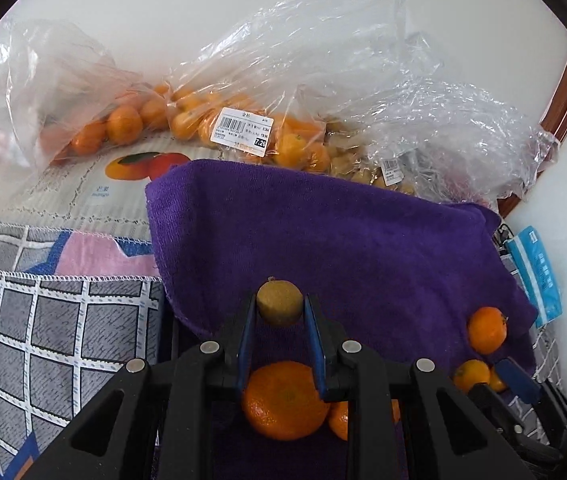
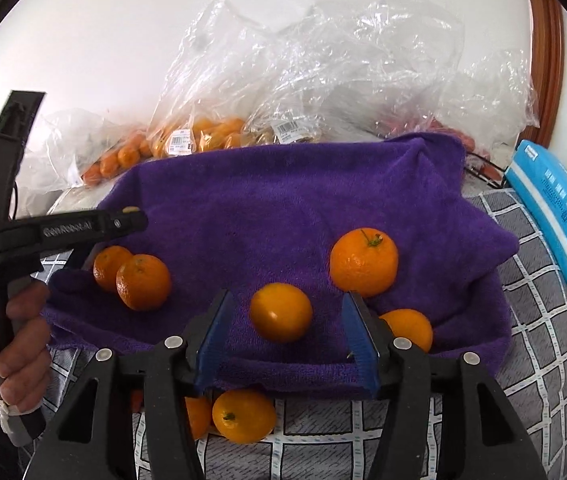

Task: Organize fruits
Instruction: 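Lower both held fruits onto the purple towel and open both tools, then withdraw both tools from the towel toward the remaining fruits, then grasp the red apple with the left tool while the right tool grasps a yellow round fruit, then lift the red apple and yellow fruit and carry both over the purple towel, then lower the apple and yellow fruit onto the purple towel and open both tools, then grasp an orange beside the towel with the right tool while the left tool withdraws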

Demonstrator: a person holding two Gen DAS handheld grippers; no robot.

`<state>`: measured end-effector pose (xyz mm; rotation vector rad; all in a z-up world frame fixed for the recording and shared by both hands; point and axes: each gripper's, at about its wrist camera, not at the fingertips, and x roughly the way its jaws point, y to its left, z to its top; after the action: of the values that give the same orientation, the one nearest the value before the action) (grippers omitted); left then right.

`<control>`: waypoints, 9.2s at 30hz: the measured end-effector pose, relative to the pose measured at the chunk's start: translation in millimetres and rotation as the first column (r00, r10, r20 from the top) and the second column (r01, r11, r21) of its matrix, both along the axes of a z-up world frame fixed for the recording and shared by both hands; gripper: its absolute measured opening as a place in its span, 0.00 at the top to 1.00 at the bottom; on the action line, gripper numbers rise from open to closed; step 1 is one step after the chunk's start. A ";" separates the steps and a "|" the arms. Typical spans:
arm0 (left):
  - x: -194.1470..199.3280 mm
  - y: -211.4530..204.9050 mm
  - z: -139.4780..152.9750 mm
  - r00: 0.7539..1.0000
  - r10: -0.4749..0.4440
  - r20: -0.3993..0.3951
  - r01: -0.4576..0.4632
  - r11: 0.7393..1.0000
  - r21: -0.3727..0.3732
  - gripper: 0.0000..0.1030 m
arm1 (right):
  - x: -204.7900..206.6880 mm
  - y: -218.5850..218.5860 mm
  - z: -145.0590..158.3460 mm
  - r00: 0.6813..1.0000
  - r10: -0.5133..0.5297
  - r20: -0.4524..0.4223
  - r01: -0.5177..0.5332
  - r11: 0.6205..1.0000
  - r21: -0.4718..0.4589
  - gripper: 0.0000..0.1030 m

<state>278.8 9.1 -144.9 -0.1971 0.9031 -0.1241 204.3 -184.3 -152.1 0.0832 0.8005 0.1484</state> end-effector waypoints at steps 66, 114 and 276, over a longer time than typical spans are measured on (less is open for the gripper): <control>-129.7 -41.7 -6.1 0.989 -0.145 -0.019 0.145 0.989 -0.034 0.76 | -110.2 -39.7 -11.8 0.999 0.018 0.051 -0.021 0.998 0.060 0.50; -160.0 34.6 25.0 0.999 -0.024 0.031 0.027 0.995 -0.095 0.77 | -110.3 10.1 -4.8 0.996 0.084 -0.037 -0.086 0.995 -0.058 0.73; -166.0 67.9 -1.1 0.999 -0.040 -0.022 0.039 0.999 -0.022 0.51 | -47.3 -7.7 -8.6 0.993 0.093 -0.072 -0.082 0.987 0.138 0.68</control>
<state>112.8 77.0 -146.0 -0.2007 0.9287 -0.1685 157.0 -192.0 -160.7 0.1830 0.8725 0.2842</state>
